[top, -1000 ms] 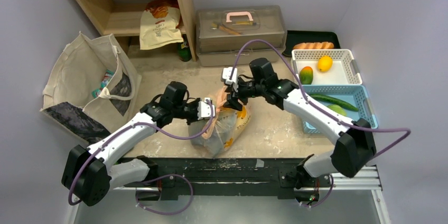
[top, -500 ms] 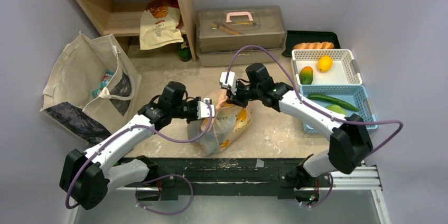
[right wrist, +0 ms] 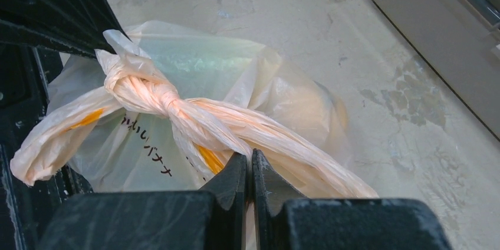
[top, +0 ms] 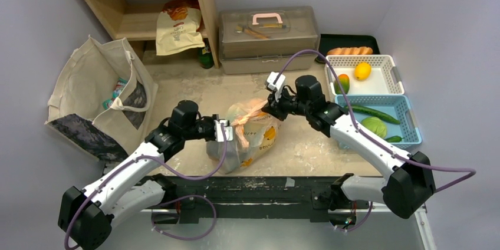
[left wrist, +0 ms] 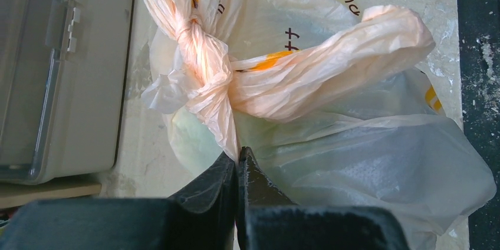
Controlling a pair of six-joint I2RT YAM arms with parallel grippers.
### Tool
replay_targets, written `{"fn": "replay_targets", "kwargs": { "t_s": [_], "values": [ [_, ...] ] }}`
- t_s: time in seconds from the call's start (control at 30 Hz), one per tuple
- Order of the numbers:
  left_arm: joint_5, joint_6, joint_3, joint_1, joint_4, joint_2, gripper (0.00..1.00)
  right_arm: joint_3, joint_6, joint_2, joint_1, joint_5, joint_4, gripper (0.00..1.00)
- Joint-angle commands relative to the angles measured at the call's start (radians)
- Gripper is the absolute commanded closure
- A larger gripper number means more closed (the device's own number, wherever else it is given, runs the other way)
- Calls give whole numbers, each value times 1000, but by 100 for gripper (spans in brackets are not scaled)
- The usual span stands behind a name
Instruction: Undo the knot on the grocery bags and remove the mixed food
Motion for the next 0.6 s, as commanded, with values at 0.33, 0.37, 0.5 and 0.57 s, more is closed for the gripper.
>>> {"fn": "replay_targets", "kwargs": {
  "t_s": [0.33, 0.37, 0.5, 0.57],
  "values": [
    [5, -244, 157, 43, -144, 73, 49, 30, -70, -37, -72, -176, -42, 100],
    [1, -247, 173, 38, -126, 96, 47, 38, -69, -26, -63, -176, -39, 100],
    [-61, -238, 238, 13, -59, 191, 46, 48, -100, -13, -52, -177, -23, 100],
    [-37, -202, 275, 11, -58, 214, 48, 62, -113, -5, -50, -178, -35, 100]
  ]
}}
